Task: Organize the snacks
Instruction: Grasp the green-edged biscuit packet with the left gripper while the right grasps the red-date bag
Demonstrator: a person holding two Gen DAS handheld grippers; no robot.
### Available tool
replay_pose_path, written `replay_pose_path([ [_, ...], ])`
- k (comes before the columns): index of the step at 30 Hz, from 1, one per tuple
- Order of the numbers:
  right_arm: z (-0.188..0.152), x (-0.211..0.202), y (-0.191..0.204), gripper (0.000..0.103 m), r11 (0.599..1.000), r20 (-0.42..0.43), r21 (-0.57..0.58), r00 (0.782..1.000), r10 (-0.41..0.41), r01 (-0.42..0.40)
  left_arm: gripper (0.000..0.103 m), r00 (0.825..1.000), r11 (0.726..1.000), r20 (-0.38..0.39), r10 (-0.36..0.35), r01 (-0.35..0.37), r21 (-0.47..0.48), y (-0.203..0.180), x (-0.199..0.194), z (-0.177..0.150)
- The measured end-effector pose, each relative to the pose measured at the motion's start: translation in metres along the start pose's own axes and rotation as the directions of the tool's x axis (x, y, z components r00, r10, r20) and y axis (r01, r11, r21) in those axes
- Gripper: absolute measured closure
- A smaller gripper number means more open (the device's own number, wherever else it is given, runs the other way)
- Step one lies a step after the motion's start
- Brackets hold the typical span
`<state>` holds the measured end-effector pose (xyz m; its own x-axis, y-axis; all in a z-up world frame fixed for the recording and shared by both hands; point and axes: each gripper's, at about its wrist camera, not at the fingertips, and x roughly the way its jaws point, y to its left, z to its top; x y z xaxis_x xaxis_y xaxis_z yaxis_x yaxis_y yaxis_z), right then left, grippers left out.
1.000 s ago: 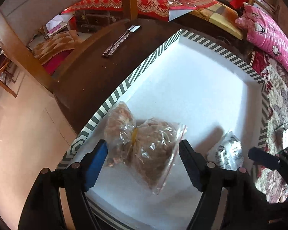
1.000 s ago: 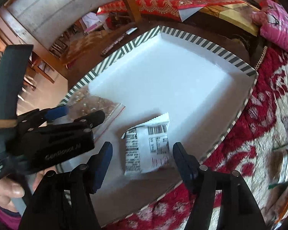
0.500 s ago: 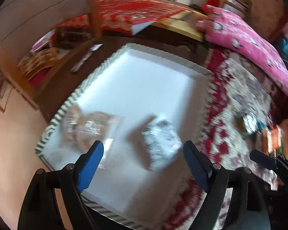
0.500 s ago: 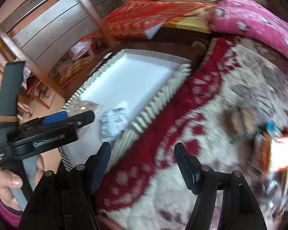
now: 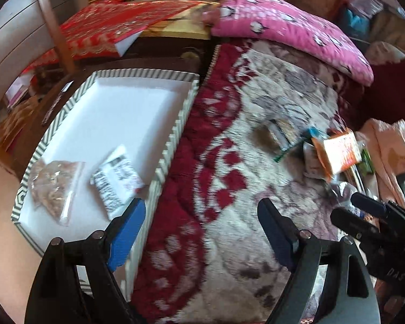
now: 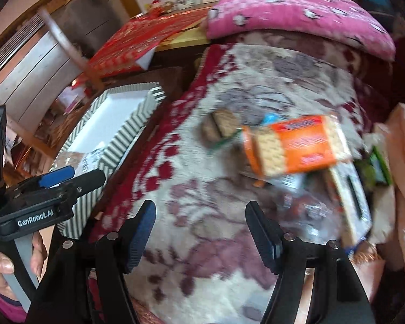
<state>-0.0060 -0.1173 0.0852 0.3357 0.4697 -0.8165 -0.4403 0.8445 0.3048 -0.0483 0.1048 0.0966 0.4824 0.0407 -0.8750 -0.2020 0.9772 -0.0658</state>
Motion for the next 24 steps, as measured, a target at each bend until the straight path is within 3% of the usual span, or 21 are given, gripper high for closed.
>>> replay_pose_path([
  [12,-0.020,-0.024,-0.063,0.029,0.993,0.020,0.092,0.997,-0.071,0.069,0.019,0.999,0.998,-0.029,-0.041,0.042,0.037,-0.034,0.010,0.008],
  [24,-0.024,-0.029,-0.091,0.028,0.986,0.047,0.162,0.997,-0.054,0.045,0.019,0.997,0.998,-0.056,-0.058,0.059,0.022,-0.056,0.022,0.028],
])
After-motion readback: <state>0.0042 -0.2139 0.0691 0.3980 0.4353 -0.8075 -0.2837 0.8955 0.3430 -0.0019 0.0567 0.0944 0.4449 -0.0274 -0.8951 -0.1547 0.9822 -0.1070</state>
